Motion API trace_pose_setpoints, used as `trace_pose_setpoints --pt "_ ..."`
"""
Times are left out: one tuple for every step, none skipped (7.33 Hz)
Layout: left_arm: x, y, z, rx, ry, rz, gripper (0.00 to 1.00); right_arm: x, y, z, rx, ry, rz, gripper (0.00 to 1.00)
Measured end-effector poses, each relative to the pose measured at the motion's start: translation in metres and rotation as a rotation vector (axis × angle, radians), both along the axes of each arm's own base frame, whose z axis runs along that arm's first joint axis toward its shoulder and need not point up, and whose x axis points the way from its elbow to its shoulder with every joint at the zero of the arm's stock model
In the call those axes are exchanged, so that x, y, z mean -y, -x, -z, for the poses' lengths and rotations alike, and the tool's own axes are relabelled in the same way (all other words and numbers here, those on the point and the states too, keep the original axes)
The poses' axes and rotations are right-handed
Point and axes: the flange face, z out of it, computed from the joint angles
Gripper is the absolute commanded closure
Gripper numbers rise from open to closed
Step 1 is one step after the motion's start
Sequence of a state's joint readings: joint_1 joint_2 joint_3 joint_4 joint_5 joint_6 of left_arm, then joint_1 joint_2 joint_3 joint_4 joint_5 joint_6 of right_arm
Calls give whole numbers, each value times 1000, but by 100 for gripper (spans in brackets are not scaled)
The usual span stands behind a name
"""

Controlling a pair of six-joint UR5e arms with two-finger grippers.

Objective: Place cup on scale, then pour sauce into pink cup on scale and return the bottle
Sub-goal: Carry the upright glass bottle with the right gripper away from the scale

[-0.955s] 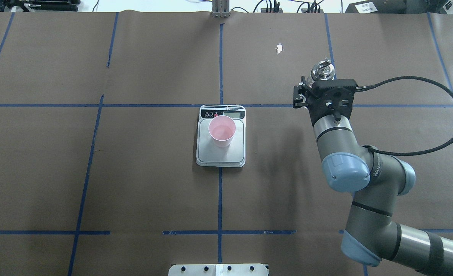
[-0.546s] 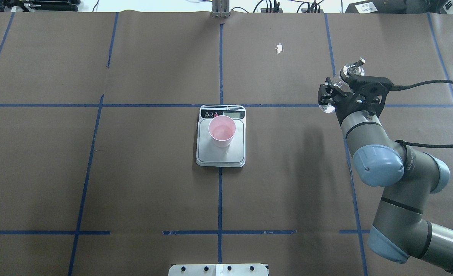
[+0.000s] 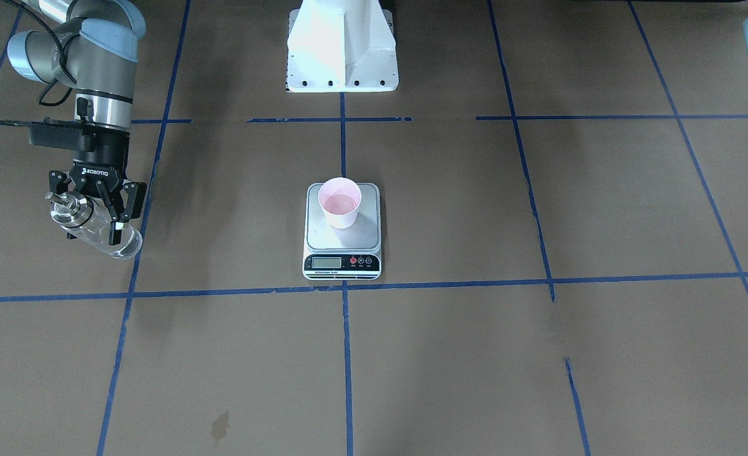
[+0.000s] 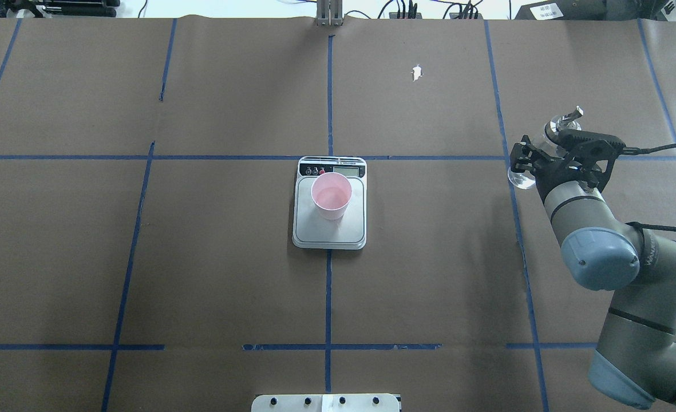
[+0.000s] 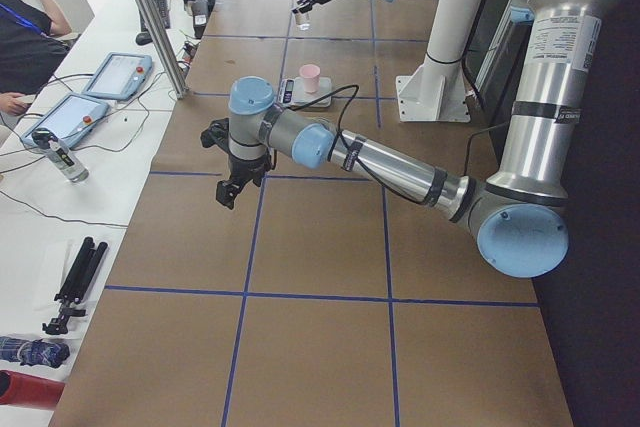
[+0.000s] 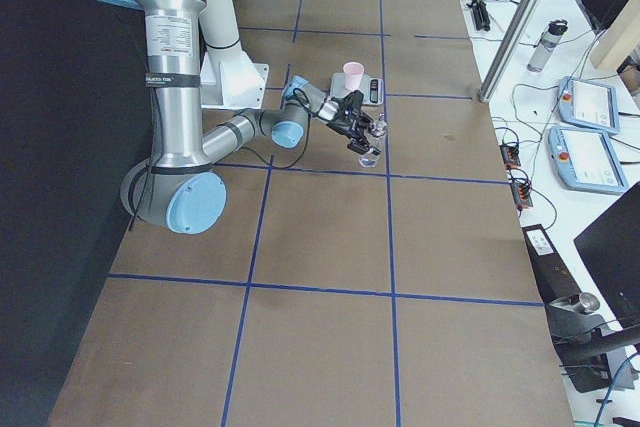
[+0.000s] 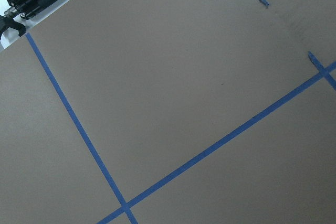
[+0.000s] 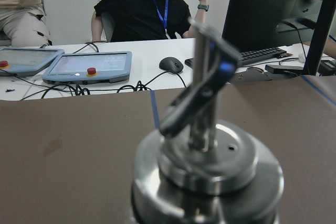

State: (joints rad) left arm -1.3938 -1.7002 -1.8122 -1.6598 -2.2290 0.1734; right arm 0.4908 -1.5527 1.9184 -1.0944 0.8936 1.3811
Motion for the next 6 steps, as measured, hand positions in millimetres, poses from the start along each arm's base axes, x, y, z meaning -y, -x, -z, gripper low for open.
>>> trace_pose_setpoints --pt "0 0 0 -1 0 0 0 -6 1 1 -10 31 -3 100" --pt "0 0 1 -1 -2 0 0 -13 6 1 -17 47 6 100" --pt "-1 0 2 -2 -4 0 0 -20 12 1 -21 53 19 100" --pt "-1 0 4 -3 -8 0 0 -24 18 -1 -26 56 31 100" --pt "-2 1 6 -3 -11 1 0 -28 23 -5 -34 58 40 100" --pt "-2 1 7 -3 -14 1 0 -30 28 -8 -42 55 43 100"
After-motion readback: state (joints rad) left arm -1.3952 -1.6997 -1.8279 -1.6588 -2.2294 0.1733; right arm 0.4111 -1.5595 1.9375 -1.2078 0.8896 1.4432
